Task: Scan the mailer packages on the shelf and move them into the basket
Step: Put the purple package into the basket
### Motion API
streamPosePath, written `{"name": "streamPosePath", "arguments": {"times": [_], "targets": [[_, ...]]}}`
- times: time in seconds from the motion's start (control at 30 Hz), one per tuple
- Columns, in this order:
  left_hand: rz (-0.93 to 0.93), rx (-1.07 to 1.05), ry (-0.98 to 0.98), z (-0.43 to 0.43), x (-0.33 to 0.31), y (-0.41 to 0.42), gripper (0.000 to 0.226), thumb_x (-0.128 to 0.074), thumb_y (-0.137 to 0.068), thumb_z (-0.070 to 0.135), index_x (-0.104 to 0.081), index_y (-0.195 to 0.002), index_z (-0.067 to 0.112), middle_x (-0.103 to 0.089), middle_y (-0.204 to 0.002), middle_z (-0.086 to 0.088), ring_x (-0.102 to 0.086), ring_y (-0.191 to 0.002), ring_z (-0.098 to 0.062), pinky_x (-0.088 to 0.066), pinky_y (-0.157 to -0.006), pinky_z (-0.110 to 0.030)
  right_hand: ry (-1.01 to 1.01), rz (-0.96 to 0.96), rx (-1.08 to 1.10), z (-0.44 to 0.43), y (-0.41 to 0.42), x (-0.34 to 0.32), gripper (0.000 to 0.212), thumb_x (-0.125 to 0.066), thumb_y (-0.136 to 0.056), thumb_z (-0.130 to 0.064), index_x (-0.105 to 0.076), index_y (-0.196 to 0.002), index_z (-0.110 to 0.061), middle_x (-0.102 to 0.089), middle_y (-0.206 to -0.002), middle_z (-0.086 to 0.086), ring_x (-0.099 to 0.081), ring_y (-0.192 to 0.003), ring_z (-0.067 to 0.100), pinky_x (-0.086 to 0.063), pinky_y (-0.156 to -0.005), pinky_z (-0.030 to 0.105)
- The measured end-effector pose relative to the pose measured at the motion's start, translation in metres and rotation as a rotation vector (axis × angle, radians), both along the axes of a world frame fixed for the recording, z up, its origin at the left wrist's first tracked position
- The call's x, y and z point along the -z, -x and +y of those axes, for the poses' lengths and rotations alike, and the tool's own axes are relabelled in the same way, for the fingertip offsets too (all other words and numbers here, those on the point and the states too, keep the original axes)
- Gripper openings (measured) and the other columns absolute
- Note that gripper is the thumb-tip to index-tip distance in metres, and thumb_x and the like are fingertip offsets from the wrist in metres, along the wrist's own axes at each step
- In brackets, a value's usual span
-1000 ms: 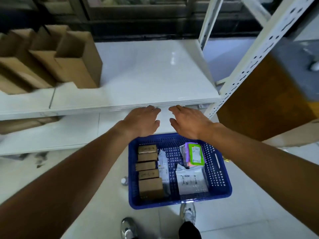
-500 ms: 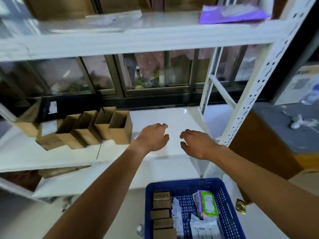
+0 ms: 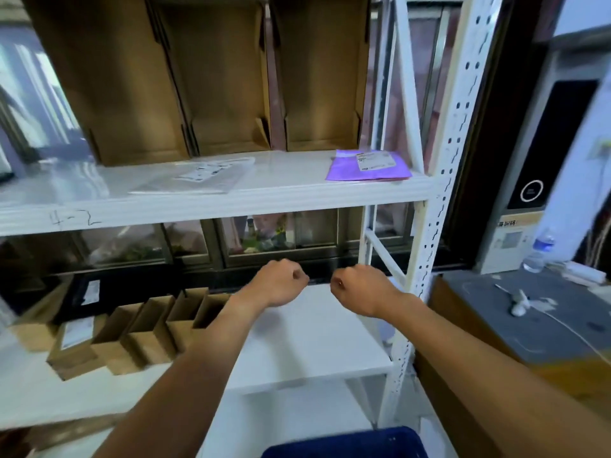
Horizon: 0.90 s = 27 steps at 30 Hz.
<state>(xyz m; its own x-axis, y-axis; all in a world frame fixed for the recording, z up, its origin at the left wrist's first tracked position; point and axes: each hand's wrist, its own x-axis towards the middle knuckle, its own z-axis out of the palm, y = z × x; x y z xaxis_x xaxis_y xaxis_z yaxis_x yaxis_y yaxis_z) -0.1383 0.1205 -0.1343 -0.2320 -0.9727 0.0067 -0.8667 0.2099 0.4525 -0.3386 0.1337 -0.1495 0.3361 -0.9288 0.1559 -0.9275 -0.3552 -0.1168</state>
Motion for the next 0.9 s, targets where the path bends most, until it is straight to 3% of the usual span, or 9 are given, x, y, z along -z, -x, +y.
{"name": "streamPosePath", "arguments": {"times": [0.13, 0.2, 0.33, 0.5, 0.6, 0.67, 0.8, 0.9], "targets": [[-0.004, 0.061, 0.097, 0.003, -0.038, 0.015, 0.031, -0.052, -0.095, 0.033, -0.073, -0.085, 0.013, -0.072, -0.085, 0.003, -0.064, -0.081, -0.019, -0.047, -0.07, -0.031, 0.05, -0.014, -0.004, 0.0, 0.006, -0.036, 0.024, -0.043, -0.096, -0.032, -0.058, -0.081, -0.02, -0.069, -0.092, 0.011, -0.061, -0.086, 0.035, -0.048, -0.07, 0.037], [-0.016, 0.066, 0.147, 0.002, -0.054, 0.02, 0.029, -0.054, -0.095, 0.031, -0.068, -0.074, 0.018, -0.066, -0.075, 0.01, -0.061, -0.079, -0.018, -0.043, -0.07, -0.029, 0.095, -0.018, 0.013, 0.0, 0.009, -0.054, 0.024, -0.044, -0.096, -0.031, -0.058, -0.081, -0.018, -0.068, -0.094, 0.014, -0.06, -0.087, 0.037, -0.044, -0.068, 0.036], [0.024, 0.064, 0.183, -0.002, -0.083, 0.025, 0.024, -0.055, -0.093, 0.033, -0.075, -0.087, 0.021, -0.072, -0.094, 0.007, -0.063, -0.094, -0.017, -0.05, -0.082, -0.03, 0.18, -0.037, 0.024, -0.006, 0.017, -0.088, 0.021, -0.044, -0.094, -0.032, -0.053, -0.078, -0.021, -0.068, -0.091, 0.013, -0.06, -0.082, 0.034, -0.045, -0.067, 0.035], [0.189, 0.067, 0.209, -0.002, -0.122, 0.03, 0.024, -0.055, -0.096, 0.036, -0.072, -0.088, 0.023, -0.07, -0.088, 0.003, -0.065, -0.079, -0.018, -0.052, -0.059, -0.029, 0.307, -0.033, 0.089, -0.018, 0.029, -0.124, 0.023, -0.045, -0.096, -0.032, -0.063, -0.091, -0.018, -0.069, -0.095, 0.007, -0.052, -0.076, 0.025, -0.038, -0.065, 0.031], [0.225, 0.052, 0.253, -0.003, -0.139, 0.036, 0.025, -0.053, -0.098, 0.033, -0.073, -0.097, 0.018, -0.07, -0.093, 0.0, -0.064, -0.08, -0.018, -0.057, -0.074, -0.037, 0.33, -0.095, 0.139, -0.028, 0.036, -0.139, 0.028, -0.045, -0.098, -0.033, -0.06, -0.116, -0.018, -0.07, -0.109, 0.008, -0.063, -0.092, 0.03, -0.046, -0.072, 0.034], [0.234, 0.033, 0.312, -0.009, -0.146, 0.04, 0.026, -0.051, -0.099, 0.034, -0.072, -0.102, 0.019, -0.07, -0.102, 0.002, -0.063, -0.089, -0.016, -0.057, -0.083, -0.037, 0.326, -0.126, 0.156, -0.033, 0.04, -0.145, 0.037, -0.045, -0.098, -0.033, -0.052, -0.131, -0.018, -0.067, -0.121, 0.008, -0.061, -0.107, 0.032, -0.046, -0.081, 0.037], [0.214, 0.024, 0.399, -0.023, -0.147, 0.05, 0.027, -0.046, -0.102, 0.035, -0.068, -0.111, 0.022, -0.068, -0.113, 0.003, -0.059, -0.102, -0.016, -0.052, -0.091, -0.038, 0.323, -0.073, 0.158, -0.045, 0.045, -0.147, 0.046, -0.049, -0.096, -0.031, -0.047, -0.139, -0.013, -0.053, -0.138, 0.009, -0.049, -0.125, 0.03, -0.043, -0.101, 0.042], [0.137, 0.055, 0.44, -0.031, -0.144, 0.059, 0.026, -0.046, -0.102, 0.033, -0.066, -0.115, 0.022, -0.068, -0.117, 0.002, -0.059, -0.105, -0.019, -0.051, -0.092, -0.037, 0.348, -0.033, 0.211, -0.057, 0.05, -0.144, 0.047, -0.048, -0.098, -0.036, -0.046, -0.139, -0.014, -0.048, -0.141, 0.01, -0.045, -0.13, 0.031, -0.039, -0.106, 0.044]]}}
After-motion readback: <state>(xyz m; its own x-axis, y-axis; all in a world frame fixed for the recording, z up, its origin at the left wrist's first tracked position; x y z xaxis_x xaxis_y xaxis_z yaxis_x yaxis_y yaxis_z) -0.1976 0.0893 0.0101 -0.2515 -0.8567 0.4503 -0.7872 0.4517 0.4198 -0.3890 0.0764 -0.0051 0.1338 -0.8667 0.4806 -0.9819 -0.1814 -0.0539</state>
